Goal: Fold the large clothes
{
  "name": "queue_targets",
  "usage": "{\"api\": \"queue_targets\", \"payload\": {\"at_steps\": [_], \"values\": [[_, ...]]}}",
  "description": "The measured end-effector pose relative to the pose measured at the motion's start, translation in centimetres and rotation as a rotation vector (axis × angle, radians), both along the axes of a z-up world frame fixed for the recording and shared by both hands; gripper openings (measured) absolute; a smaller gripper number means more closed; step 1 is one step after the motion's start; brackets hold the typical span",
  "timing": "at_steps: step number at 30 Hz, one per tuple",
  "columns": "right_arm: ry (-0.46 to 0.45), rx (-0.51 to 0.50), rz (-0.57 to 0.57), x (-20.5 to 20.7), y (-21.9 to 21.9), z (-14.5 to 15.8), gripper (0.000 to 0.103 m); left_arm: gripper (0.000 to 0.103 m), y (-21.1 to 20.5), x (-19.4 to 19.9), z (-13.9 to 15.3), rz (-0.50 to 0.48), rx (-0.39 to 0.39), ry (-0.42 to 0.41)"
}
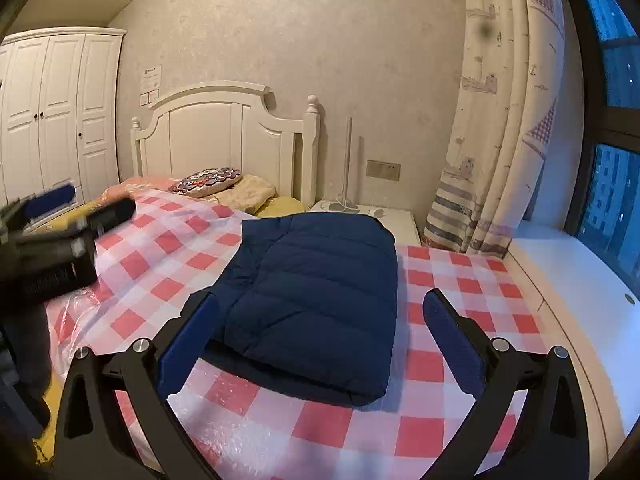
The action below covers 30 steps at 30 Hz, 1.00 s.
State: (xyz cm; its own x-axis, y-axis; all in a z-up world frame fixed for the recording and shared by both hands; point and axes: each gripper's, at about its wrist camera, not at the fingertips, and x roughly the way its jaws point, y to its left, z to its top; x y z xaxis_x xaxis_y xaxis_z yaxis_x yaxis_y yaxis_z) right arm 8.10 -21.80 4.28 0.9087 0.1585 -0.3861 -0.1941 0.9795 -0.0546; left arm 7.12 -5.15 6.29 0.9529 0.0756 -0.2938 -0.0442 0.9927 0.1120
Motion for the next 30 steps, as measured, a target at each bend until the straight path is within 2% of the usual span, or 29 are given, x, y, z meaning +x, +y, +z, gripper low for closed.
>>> {"api": "queue_targets", "payload": {"at_steps": [4, 8, 30], "values": [[0.001, 0.031, -0.005, -0.6, -0.3, 0.0, 0.098, 0.101, -0.9, 0.7, -2.1, -0.014, 0.023, 0.049], [0.012, 0.035, -0.015, -0.3, -0.5, -0.2, 0.098, 0.101, -1.2, 0.9, -3.0, -0.025, 0.025, 0.068], [0.037, 0.025, 0.01, -0.4, 0.4, -0.9, 0.098, 0.101, -0.3, 1.1, -3.2, -0.016, -0.008, 0.096]]}}
